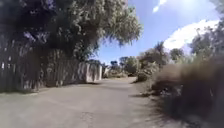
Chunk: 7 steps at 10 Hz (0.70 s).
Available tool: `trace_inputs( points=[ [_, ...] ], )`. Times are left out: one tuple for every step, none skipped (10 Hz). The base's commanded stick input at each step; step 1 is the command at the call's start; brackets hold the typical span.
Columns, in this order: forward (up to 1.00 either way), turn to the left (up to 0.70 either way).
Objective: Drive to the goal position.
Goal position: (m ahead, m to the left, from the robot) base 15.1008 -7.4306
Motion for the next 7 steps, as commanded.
trace_inputs(
  points=[
    [1.0,0.0],
    [1.0,0.0],
    [1.0,0.0],
    [1.0,0.0],
    [1.0,0.0],
    [1.0,0.0],
    [1.0,0.0]
  ],
)
